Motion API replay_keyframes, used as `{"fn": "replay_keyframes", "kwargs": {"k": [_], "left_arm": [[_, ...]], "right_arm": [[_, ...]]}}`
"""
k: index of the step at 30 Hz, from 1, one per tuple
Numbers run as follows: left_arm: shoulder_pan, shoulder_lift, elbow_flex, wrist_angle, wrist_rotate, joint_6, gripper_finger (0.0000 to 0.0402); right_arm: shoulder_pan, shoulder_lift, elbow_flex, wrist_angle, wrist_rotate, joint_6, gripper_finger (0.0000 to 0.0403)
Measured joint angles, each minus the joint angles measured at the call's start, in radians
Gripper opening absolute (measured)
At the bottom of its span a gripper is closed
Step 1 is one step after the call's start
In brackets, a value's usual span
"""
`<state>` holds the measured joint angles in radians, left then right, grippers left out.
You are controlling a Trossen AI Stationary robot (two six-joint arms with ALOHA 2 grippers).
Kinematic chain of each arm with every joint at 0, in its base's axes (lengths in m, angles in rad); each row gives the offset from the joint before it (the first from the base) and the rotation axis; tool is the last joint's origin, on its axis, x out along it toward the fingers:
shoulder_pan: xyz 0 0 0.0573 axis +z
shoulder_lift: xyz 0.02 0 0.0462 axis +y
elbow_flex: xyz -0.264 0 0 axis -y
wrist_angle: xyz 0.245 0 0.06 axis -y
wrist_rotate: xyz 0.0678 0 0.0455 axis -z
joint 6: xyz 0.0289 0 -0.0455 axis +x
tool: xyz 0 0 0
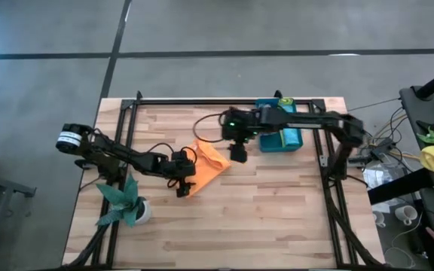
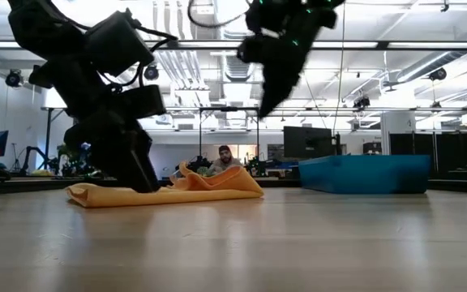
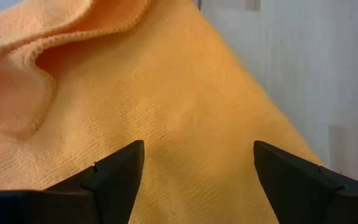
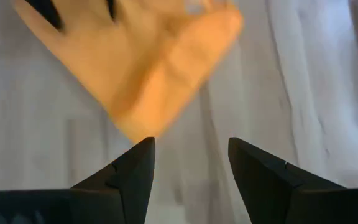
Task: Roll microfiber towels into tight, uniform cylinder then place into a basket
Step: Roll the orange towel
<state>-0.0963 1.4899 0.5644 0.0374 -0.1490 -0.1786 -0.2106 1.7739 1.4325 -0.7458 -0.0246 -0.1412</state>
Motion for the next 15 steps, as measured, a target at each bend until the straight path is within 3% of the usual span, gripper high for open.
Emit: {"fn": "replay_keyframes", "kwargs": {"k": [4,9,12,15], "left_arm": [[0.000,0.000,0.012,0.012,-0.020,-0.016,0.0285],[0.000,-0.031,0.029,0.004,-0.022,0.027,0.0285],[0.000,-0.085,0.037,0.005,-0.040,-0.011,0.0285],[0.001,-0.137,0.037,0.006,-0.131,-0.122,0.0285]], "right_arm": [[-0.037,0.013,-0.086,0.014,0.049,-0.031,0.0201],[-0.057,0.045,-0.117,0.152,0.048,-0.134,0.0201],[-0.070,0.053,-0.125,0.263,-0.061,-0.155,0.0201],[-0.087,0.050,-0.129,0.328,-0.125,-0.157,0.0201]]}}
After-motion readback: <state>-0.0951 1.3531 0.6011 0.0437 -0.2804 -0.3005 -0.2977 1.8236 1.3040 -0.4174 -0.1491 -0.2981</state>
